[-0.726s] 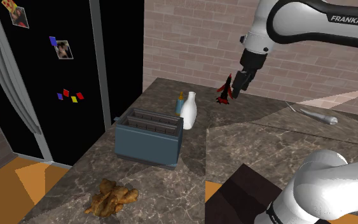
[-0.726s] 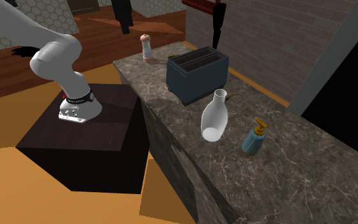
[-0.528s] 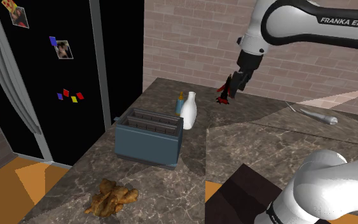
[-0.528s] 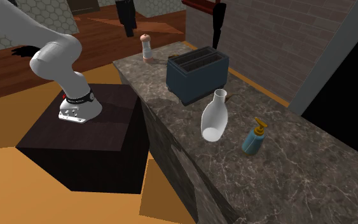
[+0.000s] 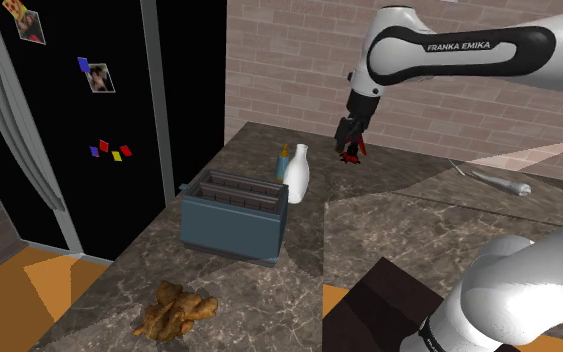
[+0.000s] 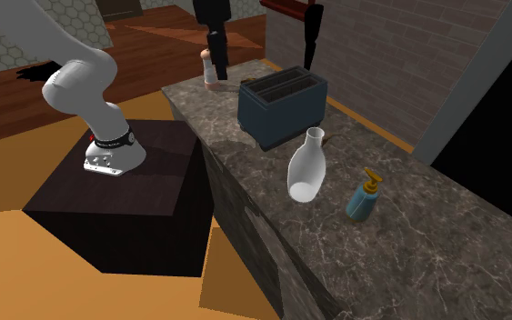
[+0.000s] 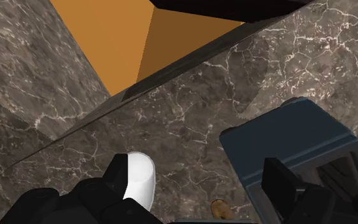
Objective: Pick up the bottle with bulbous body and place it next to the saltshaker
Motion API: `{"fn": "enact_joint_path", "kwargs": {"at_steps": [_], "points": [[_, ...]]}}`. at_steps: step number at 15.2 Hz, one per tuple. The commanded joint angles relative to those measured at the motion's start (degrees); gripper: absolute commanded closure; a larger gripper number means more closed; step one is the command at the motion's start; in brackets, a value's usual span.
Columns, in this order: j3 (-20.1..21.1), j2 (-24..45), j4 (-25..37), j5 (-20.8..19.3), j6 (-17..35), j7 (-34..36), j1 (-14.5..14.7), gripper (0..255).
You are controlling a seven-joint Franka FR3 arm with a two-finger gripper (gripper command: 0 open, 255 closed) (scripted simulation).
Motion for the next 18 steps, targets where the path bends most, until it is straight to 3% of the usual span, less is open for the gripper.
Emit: {"fn": "enact_joint_path", "kwargs": {"at_steps": [1, 10, 18], "points": [[-1.1, 4.0, 2.1, 0.4, 2.2, -1.1, -0.1, 0], [-4.9, 23.1, 14.1, 5.1, 9.6, -6.5, -0.7, 0], [-6.0, 41.3, 30.7, 11.5, 10.9, -11.5, -3.1, 0]]}}
